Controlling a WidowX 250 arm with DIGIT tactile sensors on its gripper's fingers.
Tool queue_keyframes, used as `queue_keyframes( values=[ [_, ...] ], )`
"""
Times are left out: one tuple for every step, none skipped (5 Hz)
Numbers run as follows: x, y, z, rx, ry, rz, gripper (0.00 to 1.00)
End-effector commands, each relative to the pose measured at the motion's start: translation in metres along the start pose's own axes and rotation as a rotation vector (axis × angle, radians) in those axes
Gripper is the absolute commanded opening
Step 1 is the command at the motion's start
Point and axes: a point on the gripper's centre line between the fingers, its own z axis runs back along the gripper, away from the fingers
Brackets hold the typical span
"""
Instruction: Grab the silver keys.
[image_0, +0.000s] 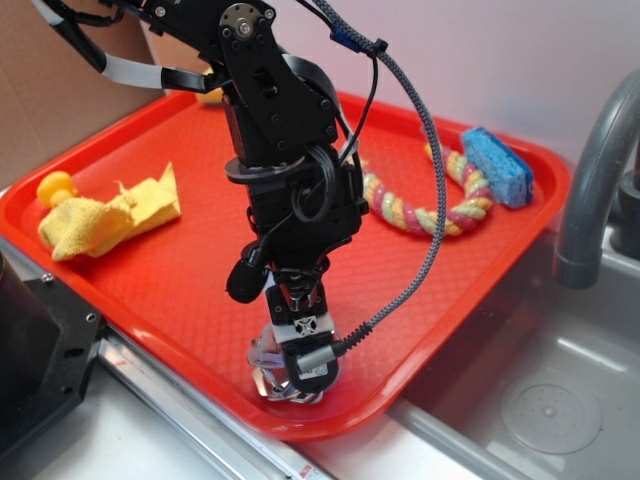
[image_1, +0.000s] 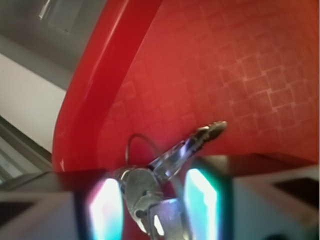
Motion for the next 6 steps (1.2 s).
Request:
queue_keyframes(
  values=[
    [0.003, -0.008, 0.008, -0.015, -0.028, -0.007, 0.00],
    [-0.004, 0.003, 0.034, 0.056, -0.019, 0.034, 0.00],
    [-0.024, 0.030, 0.095, 0.171, -0.092, 0.207, 0.00],
    [-0.055, 0.047, 0.156, 0.256, -0.103, 0.460, 0.00],
    [-0.082, 0.056, 0.216, 0.380, -0.037, 0.721, 0.00],
    [-0.095, 0.090, 0.264, 0.434, -0.051, 0.727, 0.00]
  ],
)
